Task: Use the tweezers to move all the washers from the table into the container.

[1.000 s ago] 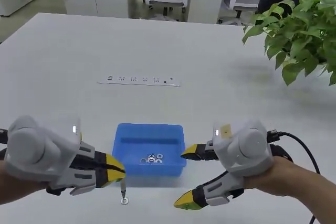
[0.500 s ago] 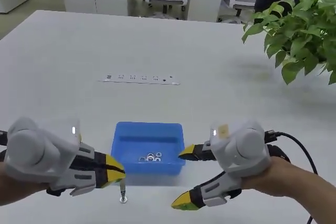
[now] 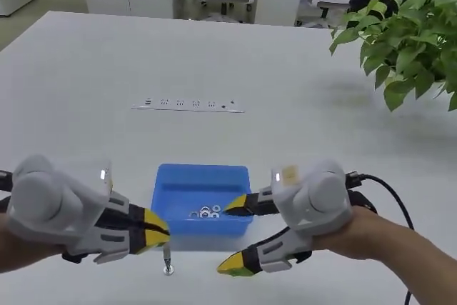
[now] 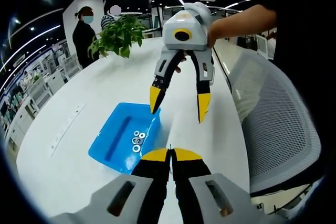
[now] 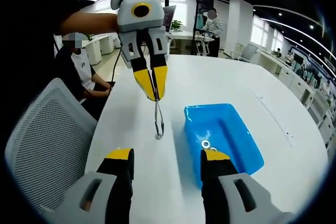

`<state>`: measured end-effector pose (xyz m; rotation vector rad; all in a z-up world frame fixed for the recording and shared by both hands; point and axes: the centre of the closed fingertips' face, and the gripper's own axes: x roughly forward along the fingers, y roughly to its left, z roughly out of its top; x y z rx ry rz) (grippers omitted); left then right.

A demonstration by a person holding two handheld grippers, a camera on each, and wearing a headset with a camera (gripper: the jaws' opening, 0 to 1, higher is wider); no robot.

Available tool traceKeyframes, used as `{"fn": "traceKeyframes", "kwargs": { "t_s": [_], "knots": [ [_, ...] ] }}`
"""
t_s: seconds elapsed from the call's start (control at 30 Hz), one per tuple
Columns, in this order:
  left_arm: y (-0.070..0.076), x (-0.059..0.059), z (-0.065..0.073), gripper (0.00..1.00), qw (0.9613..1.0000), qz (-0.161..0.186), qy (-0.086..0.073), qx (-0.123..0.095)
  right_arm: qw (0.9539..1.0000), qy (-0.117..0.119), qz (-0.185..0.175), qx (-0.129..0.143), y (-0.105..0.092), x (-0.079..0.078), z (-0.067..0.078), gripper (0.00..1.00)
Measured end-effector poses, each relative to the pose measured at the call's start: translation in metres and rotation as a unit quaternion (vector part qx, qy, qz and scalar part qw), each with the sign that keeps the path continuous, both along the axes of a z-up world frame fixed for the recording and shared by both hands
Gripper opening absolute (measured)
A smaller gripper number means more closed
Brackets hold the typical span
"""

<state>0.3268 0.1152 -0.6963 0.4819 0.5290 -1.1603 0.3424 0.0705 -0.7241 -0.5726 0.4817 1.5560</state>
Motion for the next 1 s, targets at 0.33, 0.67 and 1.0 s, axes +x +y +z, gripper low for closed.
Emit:
{"fn": "traceKeyframes", "kwargs": {
  "t_s": [0.33,0.67,1.0],
  "knots": [
    [0.002,-0.002,-0.003,0.06,0.9998,-0.017,0.009,0.011,0.9995,-0.007,0.027,0.017,0.025,-0.001,0.001,0.4],
    [0.004,-0.004,-0.005,0.06,0.9996,-0.02,0.015,0.015,0.9983,-0.008,0.054,0.021,0.045,-0.006,-0.006,0.32],
    [0.002,-0.004,-0.006,0.06,0.9994,-0.023,0.017,0.017,0.9954,-0.02,0.093,0.009,0.062,-0.016,-0.02,0.25]
  ]
}}
